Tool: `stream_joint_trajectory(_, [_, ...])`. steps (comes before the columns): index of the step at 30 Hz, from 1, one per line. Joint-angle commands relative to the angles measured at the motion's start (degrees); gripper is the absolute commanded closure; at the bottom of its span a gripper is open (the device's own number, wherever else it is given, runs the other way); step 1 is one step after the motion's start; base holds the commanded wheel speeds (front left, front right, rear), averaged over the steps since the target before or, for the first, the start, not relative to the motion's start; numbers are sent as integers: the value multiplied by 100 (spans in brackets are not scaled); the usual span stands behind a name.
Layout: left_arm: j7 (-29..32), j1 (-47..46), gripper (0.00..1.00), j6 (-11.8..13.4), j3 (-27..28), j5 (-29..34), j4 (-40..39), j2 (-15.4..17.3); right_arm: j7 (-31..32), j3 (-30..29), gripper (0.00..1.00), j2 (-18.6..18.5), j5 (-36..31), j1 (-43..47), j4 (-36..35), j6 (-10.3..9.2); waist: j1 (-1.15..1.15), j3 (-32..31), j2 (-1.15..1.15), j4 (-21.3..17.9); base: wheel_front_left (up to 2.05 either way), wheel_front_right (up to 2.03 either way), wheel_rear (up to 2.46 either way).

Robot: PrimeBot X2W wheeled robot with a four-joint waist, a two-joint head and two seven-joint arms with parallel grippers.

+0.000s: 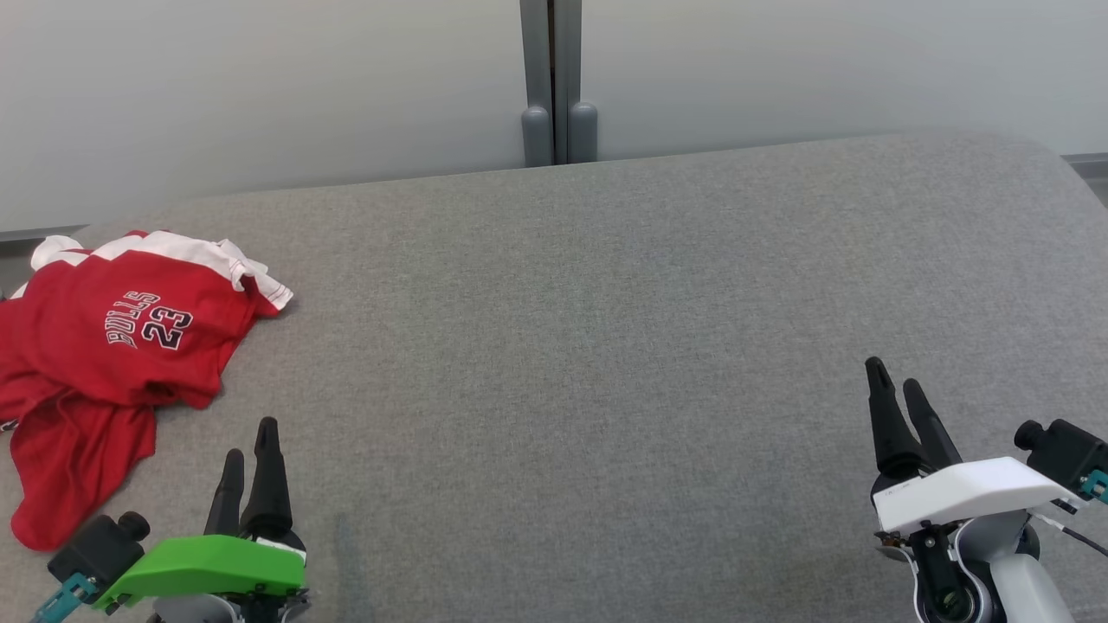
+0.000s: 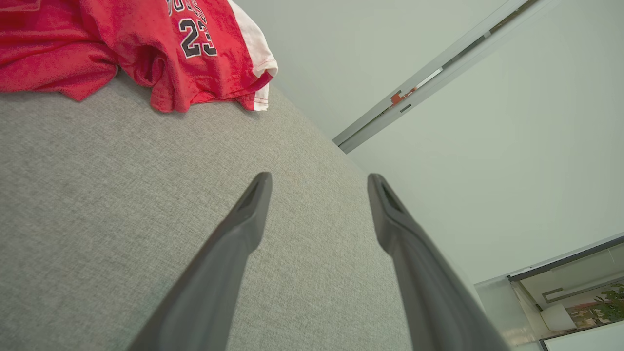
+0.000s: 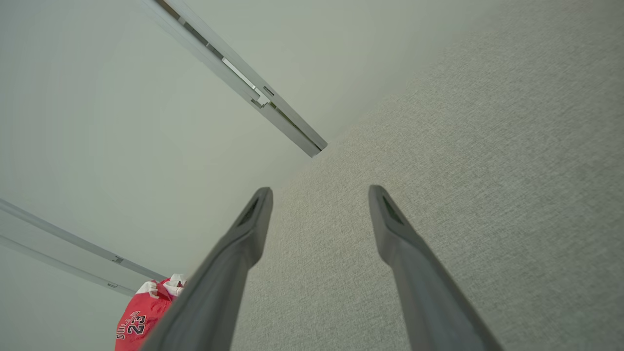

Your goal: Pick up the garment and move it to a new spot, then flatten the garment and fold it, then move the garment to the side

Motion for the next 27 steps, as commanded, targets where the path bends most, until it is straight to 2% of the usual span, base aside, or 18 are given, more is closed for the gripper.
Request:
stream_joint_trajectory(1, [-67,-10,0,31,6,251,-98,44,-73,16,0,-44,-256,-45,-100,1,0,1,0,0,0,0,0])
stream_joint_trajectory(8, [-216,59,0,81,-33,982,-135,53,-220,48,0,-33,-986,-50,-139,2,0,1,0,4,0,0,0])
stream_joint_trajectory(27, [-524,198,0,151,-153,2345,-150,59,-531,116,0,-3,-2434,18,-217,2,0,-3,0,31,0,0,0])
